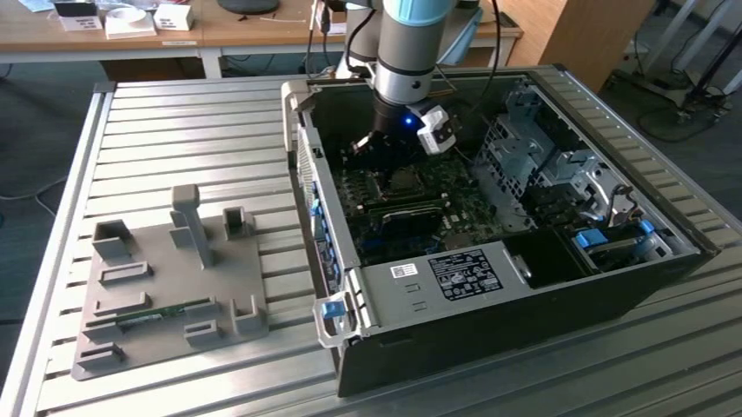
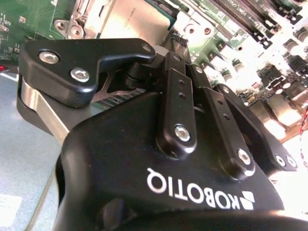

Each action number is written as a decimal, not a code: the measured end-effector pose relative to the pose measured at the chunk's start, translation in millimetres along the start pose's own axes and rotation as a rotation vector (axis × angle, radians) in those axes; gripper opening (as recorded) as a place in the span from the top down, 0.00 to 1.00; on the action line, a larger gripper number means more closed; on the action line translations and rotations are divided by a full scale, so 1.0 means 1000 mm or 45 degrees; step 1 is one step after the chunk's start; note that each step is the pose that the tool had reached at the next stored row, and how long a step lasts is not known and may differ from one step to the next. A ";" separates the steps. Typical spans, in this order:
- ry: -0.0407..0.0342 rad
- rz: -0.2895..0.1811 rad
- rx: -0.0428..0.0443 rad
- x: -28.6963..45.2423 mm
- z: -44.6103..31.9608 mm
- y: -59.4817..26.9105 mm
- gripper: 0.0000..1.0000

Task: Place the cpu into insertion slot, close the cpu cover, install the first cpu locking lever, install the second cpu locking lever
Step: 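Close the cpu cover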

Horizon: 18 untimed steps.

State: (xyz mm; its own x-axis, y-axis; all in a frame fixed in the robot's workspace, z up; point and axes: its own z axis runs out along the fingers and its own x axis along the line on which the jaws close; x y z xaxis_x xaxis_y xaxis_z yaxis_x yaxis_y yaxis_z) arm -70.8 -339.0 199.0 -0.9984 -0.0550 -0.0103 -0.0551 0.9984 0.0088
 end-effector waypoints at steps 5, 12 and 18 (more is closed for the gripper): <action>-0.0006 0.000 -0.001 -0.0001 0.0003 0.0001 0.89; -0.0001 0.000 0.000 0.0000 0.0015 0.0000 0.89; -0.0005 0.000 -0.001 -0.0001 0.0018 0.0001 0.89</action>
State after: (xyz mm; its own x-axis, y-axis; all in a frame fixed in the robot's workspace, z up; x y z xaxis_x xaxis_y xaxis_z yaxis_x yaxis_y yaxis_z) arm -70.7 -338.9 197.3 -0.9984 -0.0550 -0.0107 -0.0551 0.9984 0.0093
